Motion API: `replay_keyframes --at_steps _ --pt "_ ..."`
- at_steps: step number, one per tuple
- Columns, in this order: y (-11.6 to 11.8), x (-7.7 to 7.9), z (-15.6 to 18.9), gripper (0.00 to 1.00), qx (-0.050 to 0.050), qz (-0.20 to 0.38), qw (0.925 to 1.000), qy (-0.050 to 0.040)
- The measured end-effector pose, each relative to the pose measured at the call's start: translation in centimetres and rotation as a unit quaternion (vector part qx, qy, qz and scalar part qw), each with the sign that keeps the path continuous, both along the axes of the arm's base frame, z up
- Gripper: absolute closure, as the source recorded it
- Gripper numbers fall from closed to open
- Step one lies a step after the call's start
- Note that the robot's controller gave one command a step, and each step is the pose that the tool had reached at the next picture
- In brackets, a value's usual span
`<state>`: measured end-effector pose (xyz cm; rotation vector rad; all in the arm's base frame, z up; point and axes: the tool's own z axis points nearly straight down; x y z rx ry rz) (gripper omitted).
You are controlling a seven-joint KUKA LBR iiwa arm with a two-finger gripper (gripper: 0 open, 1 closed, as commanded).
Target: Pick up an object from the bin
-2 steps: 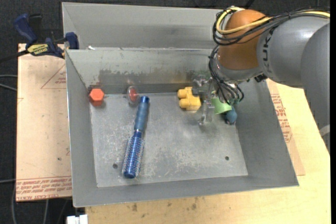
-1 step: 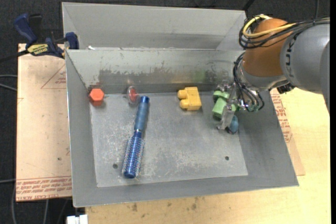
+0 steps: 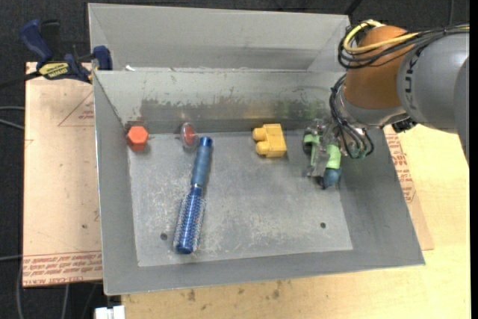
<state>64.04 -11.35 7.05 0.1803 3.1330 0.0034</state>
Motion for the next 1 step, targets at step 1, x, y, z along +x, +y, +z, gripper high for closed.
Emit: replay_keyframes --at_steps 1 --pt "-3.50 -0.21 10.35 1.00 -0.003 0.238 0.9714 -0.0029"
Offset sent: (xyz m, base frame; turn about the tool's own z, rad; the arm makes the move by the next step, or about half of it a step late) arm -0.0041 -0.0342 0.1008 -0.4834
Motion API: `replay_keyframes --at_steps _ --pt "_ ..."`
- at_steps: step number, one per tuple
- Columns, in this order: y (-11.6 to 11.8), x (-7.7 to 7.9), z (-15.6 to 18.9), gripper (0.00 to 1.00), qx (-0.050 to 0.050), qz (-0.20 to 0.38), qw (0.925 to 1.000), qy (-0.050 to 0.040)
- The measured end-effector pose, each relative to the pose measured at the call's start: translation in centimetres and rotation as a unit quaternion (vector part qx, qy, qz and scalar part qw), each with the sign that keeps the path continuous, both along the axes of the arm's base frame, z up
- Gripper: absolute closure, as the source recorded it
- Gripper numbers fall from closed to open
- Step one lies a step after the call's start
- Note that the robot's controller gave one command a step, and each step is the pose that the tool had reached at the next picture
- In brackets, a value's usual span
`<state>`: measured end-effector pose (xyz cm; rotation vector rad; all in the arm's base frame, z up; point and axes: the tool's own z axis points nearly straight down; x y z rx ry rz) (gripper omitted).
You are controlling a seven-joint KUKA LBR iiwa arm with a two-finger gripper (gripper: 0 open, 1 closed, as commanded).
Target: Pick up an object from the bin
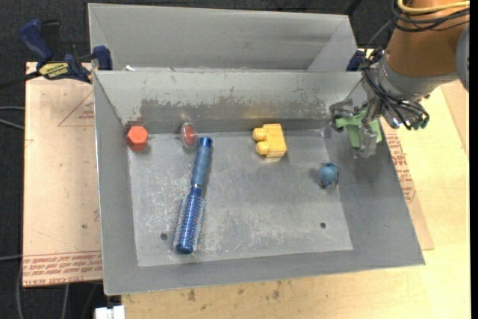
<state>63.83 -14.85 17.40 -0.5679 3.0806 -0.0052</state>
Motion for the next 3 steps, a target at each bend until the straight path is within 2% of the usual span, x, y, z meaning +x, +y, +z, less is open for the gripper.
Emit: replay_keyframes --at_steps 1,2,3 --pt "6.7 -0.3 -10.8 1.00 0.003 0.055 0.9984 0.0055" --pt "5.2 0.6 0.7 1.00 -0.002 0.309 0.9512 0.0001" --pt "5.0 0.7 5.2 1.00 -0.001 0.297 0.9548 0.0005"
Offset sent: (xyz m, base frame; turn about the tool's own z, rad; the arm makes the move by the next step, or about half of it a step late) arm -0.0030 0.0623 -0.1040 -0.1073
